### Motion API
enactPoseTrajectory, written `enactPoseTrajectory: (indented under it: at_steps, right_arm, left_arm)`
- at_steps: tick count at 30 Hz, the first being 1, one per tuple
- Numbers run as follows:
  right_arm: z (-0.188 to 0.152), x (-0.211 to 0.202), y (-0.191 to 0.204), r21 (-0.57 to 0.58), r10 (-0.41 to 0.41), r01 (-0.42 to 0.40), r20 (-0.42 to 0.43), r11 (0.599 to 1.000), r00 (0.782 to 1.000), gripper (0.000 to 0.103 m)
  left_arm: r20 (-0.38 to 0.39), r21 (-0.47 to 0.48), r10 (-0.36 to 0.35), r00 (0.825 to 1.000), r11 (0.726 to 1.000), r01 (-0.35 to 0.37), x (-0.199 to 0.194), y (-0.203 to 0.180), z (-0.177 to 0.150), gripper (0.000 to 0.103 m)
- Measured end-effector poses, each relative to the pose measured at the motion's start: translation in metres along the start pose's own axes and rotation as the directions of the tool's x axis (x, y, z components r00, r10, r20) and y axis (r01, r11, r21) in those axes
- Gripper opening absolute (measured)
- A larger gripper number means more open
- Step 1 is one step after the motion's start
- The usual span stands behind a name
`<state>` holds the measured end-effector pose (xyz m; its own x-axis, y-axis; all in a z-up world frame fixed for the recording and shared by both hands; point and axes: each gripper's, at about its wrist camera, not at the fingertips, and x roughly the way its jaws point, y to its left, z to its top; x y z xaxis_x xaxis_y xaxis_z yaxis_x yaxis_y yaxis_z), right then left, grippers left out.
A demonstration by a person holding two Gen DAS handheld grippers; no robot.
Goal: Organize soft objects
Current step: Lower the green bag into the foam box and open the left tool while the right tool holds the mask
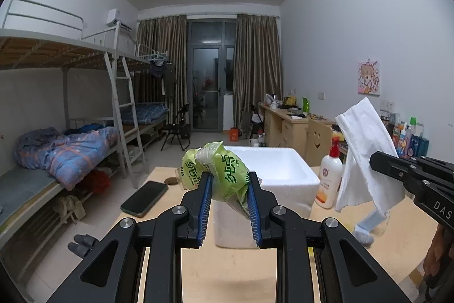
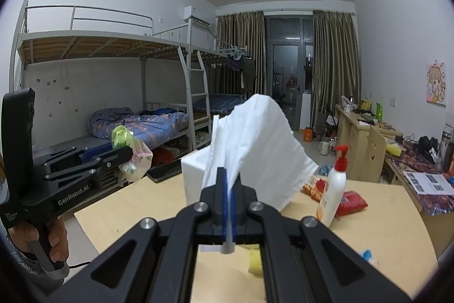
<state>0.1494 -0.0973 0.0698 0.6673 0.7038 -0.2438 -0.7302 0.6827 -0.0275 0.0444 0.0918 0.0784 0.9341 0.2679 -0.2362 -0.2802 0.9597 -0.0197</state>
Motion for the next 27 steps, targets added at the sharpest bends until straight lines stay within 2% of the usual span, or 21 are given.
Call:
enactPoseTrajectory:
  at_steps: [15,27]
  right_arm:
    - [0.040,0.027,-0.006,-0.024,0.018,-0.018,0.019,1.000,1.000,0.004]
    - [0.047,0.051,-0.013,-0.019,0.019,-0.019,0.020,1.000,1.000,0.004]
  left_arm:
    - [0.000,-0.013,0.001,1.000,1.000,-0.001,0.048,0.002,0.048,0.026]
    - [-0.005,0.003,-0.027,1.000,1.000,0.027,0.088,-0.002,0.060,0.026]
